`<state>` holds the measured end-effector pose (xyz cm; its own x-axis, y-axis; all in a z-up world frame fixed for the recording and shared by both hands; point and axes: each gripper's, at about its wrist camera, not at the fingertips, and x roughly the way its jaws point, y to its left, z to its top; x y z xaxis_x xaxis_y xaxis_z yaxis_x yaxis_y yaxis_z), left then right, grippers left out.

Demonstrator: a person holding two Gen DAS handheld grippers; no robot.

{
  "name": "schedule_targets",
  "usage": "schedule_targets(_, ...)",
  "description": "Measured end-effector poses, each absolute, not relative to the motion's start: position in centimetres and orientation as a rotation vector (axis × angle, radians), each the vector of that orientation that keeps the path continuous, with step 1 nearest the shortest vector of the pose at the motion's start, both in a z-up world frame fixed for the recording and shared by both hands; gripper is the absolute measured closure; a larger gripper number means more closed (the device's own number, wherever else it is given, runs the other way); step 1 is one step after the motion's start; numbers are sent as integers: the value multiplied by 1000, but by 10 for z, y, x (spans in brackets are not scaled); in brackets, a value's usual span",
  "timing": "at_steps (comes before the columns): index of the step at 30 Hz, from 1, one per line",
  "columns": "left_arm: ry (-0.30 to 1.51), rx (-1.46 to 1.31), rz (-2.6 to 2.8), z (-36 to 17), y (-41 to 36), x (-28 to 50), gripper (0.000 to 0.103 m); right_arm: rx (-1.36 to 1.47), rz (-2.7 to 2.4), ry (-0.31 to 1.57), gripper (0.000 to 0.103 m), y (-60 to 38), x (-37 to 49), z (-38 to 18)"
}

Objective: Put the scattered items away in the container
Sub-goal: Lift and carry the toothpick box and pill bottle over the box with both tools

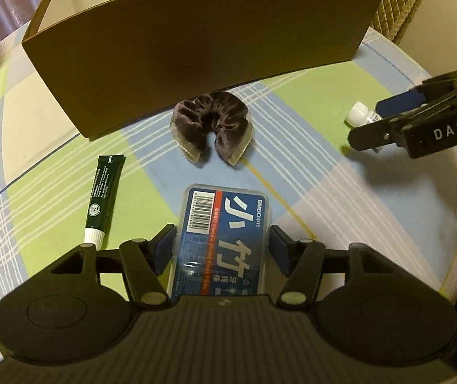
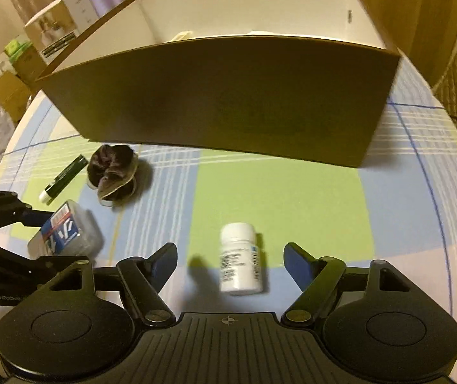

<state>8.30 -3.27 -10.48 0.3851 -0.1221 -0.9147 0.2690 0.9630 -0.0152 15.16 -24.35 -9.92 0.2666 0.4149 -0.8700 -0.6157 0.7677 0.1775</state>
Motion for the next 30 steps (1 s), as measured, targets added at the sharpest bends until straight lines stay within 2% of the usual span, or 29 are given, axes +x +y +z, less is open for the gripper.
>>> schedule_targets(1, 1151, 148, -246, -104, -33, 82, 47, -222, 694, 1101, 24, -241, 152, -101)
schedule_targets(2, 1152, 151, -242, -104, -33, 81, 48, -239, 690, 1091, 29, -240, 150, -102)
schedule_targets(3, 1155, 152, -236, -104, -33, 80, 48, -274, 684, 1070, 40, -238, 147, -101)
schedule_targets(4, 1157, 150, -232, -104, -33, 80, 48, -325, 682, 1054, 45, -236, 144, -101)
schedule_targets(6, 1159, 149, -228, -104, -33, 76, 48, -410, 691, 1034, 70, -233, 138, -100)
schedule_targets(7, 1159, 151, -227, -104, -34, 75, 48, -419, 698, 1040, 73, -234, 138, -99)
schedule_targets(19, 1167, 142, -205, -89, -39, 66, 48, -288, 814, 1158, 73, -249, 125, -89)
schedule_targets(30, 1070, 143, -206, -54, -45, 73, 48, -141, 825, 1100, 73, -262, 143, -52)
